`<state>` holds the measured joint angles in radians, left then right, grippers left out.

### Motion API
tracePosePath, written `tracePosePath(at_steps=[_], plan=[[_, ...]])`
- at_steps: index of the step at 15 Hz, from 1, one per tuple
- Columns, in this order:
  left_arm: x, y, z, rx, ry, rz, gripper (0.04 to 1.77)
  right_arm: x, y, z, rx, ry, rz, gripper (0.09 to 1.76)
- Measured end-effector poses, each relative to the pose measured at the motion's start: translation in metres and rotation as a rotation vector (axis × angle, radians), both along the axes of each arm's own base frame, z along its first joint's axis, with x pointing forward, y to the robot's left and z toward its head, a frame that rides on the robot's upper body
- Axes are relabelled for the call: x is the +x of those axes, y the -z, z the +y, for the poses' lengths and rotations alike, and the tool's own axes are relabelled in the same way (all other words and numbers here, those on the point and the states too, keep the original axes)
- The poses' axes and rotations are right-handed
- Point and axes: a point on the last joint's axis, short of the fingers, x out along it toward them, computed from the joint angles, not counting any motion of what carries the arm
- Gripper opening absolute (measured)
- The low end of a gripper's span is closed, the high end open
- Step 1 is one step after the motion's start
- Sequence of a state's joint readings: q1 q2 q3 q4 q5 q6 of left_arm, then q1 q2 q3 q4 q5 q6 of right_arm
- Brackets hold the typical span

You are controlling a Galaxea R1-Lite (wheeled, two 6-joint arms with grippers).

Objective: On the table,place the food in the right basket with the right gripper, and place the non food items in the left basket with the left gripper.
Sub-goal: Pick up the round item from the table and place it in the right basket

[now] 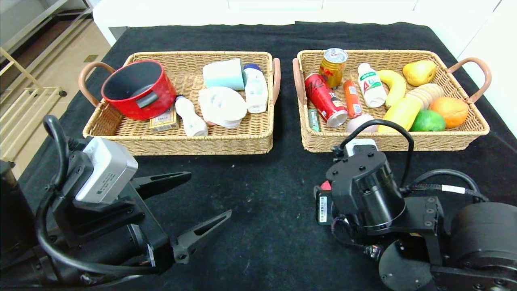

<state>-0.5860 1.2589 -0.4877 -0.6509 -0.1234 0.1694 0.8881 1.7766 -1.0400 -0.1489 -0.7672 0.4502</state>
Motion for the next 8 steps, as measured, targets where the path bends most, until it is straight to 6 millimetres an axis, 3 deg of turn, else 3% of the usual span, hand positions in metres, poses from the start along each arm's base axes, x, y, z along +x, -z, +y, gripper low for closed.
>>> tracePosePath(at_steps=[4,8], plan=[[0.0,0.001,0.0,0.002,-0.001,0.003,1.72,-0.006,-0.026,-0.012,-0.037,-0.029,-0.059,1.11],[0.001,0.001,0.0,0.002,-0.002,0.003,1.72,0.0,-0.071,-0.033,-0.059,-0.02,-0.167,1.11]])
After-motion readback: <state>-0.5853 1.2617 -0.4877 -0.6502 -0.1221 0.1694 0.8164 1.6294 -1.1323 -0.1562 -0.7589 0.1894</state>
